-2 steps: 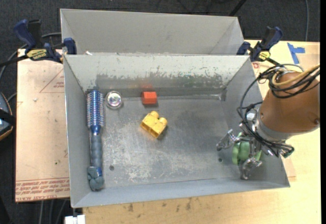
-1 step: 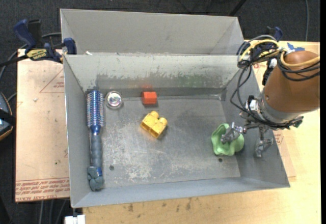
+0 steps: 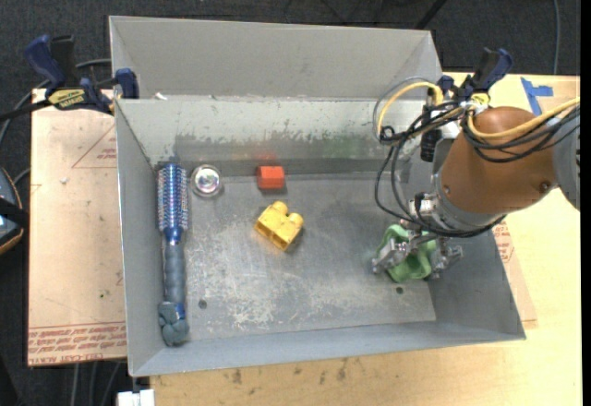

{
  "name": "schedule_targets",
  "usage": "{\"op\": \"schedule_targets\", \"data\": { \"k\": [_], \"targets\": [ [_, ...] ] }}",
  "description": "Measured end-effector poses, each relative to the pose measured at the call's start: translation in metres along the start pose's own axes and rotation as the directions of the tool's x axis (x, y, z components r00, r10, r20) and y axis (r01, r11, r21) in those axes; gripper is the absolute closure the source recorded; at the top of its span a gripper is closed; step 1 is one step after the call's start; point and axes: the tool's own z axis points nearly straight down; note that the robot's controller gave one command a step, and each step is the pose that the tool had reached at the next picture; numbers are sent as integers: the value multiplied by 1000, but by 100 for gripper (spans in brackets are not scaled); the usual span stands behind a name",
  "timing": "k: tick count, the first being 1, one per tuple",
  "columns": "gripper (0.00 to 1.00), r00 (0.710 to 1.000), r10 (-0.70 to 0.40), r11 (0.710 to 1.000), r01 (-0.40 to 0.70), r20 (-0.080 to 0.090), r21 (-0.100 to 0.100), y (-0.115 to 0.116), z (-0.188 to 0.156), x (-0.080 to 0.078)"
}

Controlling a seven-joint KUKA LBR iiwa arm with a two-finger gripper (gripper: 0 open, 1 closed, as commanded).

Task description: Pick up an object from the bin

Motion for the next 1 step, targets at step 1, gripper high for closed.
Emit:
{"op": "schedule_targets", "data": {
  "k": [1],
  "targets": [
    [100,1000,2,1000,-2,-16,5,-2,-2,10]
  ]
}}
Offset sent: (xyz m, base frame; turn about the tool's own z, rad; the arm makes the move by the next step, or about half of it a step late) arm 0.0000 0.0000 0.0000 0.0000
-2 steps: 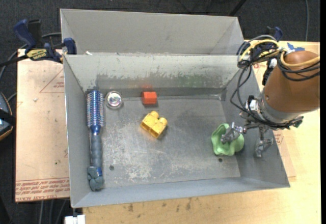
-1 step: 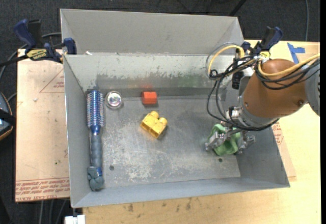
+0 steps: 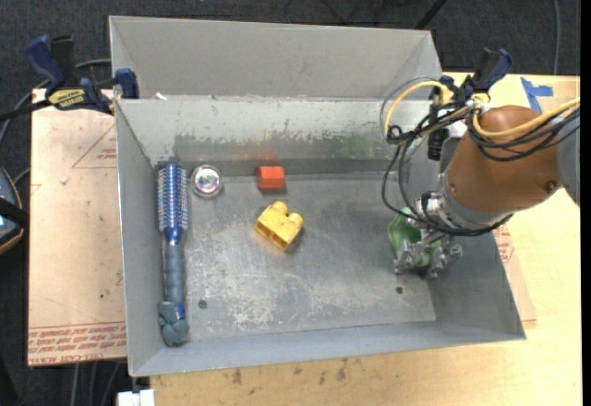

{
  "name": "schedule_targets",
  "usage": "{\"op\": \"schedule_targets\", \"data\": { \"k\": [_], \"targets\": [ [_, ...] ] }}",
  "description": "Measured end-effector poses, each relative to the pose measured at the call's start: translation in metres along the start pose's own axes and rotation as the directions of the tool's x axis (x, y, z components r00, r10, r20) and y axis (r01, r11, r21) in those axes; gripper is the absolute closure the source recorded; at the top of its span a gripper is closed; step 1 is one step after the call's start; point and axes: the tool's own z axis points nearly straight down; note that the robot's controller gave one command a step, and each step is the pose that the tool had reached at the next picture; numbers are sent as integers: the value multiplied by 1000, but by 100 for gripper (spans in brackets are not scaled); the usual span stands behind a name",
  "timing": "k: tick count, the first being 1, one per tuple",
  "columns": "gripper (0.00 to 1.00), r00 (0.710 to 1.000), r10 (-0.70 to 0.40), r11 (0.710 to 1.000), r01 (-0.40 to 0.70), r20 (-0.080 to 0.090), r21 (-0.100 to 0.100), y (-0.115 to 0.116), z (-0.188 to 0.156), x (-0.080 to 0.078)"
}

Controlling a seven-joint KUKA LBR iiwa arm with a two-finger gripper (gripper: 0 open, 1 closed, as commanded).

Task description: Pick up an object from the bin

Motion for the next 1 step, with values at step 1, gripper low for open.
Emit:
{"op": "schedule_targets", "data": {
  "k": [1],
  "targets": [
    [100,1000,16,1000,-16,-8,-1,-3,-10,-2]
  ]
}}
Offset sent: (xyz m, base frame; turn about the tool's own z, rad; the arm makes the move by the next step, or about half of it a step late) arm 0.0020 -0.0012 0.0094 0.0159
